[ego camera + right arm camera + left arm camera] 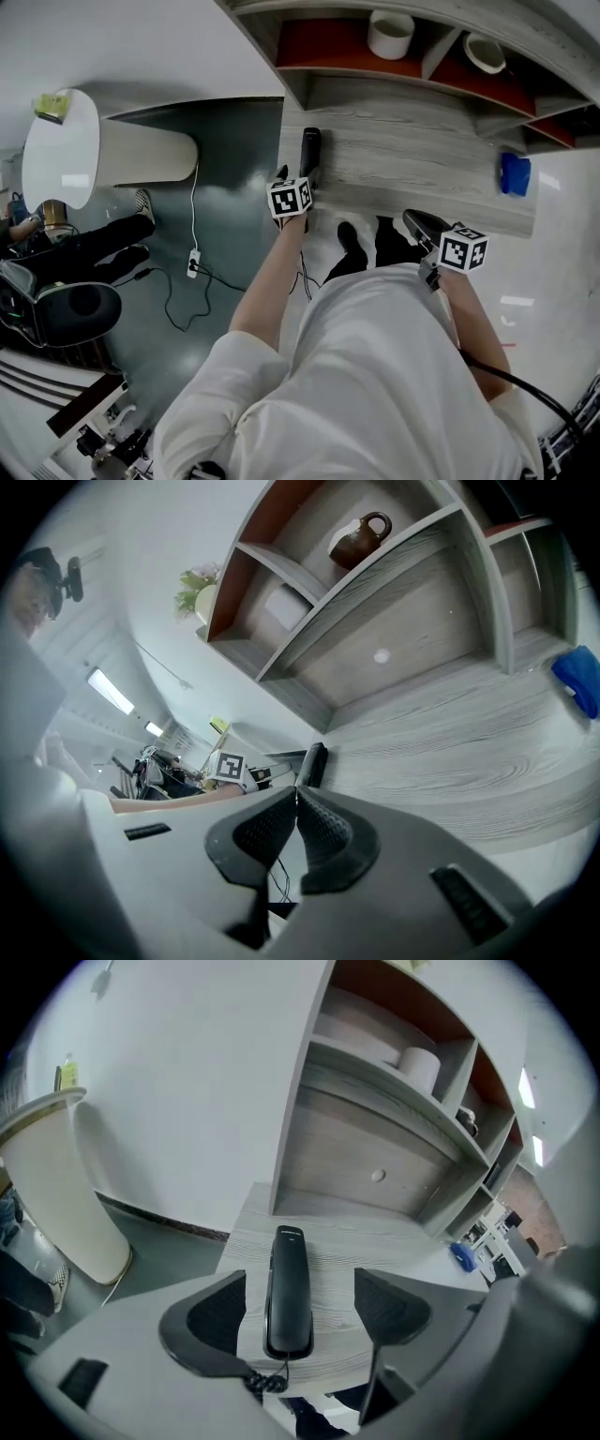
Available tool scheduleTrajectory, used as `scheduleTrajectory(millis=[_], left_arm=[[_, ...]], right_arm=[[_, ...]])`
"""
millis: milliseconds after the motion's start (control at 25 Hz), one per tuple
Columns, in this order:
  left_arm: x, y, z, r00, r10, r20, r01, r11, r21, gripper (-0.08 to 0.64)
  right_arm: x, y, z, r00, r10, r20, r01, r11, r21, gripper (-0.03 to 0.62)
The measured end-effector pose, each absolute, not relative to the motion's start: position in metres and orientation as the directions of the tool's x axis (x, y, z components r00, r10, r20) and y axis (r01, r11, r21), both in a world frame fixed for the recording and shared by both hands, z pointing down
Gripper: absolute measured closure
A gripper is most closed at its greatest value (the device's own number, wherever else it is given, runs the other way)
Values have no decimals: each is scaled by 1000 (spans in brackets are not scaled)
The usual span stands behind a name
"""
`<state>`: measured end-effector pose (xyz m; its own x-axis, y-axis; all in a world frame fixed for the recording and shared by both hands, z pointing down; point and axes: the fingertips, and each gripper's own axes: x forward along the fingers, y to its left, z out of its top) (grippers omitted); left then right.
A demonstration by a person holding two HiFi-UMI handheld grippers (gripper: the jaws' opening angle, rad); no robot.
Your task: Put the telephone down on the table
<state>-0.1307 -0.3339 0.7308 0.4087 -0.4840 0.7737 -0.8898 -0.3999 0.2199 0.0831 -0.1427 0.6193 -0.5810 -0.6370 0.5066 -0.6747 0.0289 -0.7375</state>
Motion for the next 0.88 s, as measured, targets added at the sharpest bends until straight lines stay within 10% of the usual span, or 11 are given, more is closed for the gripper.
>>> scheduleTrajectory(millis=[520,880], left_arm=[[-167,-249,672,474,-565,675,-875,-391,287,516],[-144,-184,626,574,-582,576,-819,-398,414,549]], right_arm=[[97,-95,602,-462,-752,471,-699,-19,-715,574],[105,-85,602,-547,-691,473,-707,80,-703,574]])
